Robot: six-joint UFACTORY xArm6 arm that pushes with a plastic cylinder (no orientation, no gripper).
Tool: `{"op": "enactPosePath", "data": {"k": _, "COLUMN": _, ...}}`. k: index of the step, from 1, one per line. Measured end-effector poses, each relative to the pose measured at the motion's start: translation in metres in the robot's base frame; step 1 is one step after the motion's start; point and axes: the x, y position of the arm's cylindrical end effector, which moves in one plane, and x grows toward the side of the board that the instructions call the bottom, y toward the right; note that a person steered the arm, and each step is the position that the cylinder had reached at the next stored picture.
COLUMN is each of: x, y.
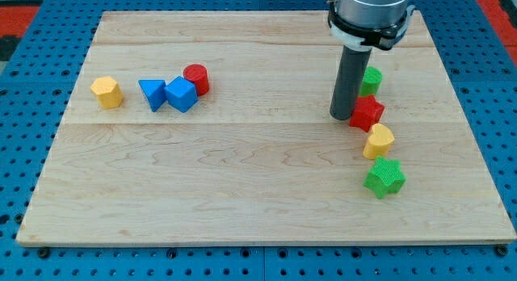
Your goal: Separate the cube from the red circle
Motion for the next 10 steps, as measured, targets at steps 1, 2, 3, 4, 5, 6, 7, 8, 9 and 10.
{"op": "enactPosePath", "data": {"k": 1, "x": 0.0, "y": 0.015}}
{"op": "enactPosePath", "data": {"k": 2, "x": 0.0, "y": 0.016}}
{"op": "enactPosePath", "data": {"k": 3, "x": 0.0, "y": -0.041}}
{"op": "enactPosePath", "data": {"k": 4, "x": -0.004, "y": -0.145}}
{"op": "enactPosePath", "data": {"k": 5, "x": 0.006, "y": -0.188}}
{"op": "enactPosePath", "data": {"k": 6, "x": 0.009, "y": -0.248}}
{"op": "enactPosePath", "data": {"k": 7, "x": -0.019, "y": -0.256}}
{"op": "enactPosePath", "data": {"k": 8, "x": -0.054, "y": -0.221}}
{"op": "enactPosePath", "data": {"k": 9, "x": -0.079, "y": -0.204}}
{"op": "enactPosePath", "data": {"k": 10, "x": -0.099, "y": -0.227}}
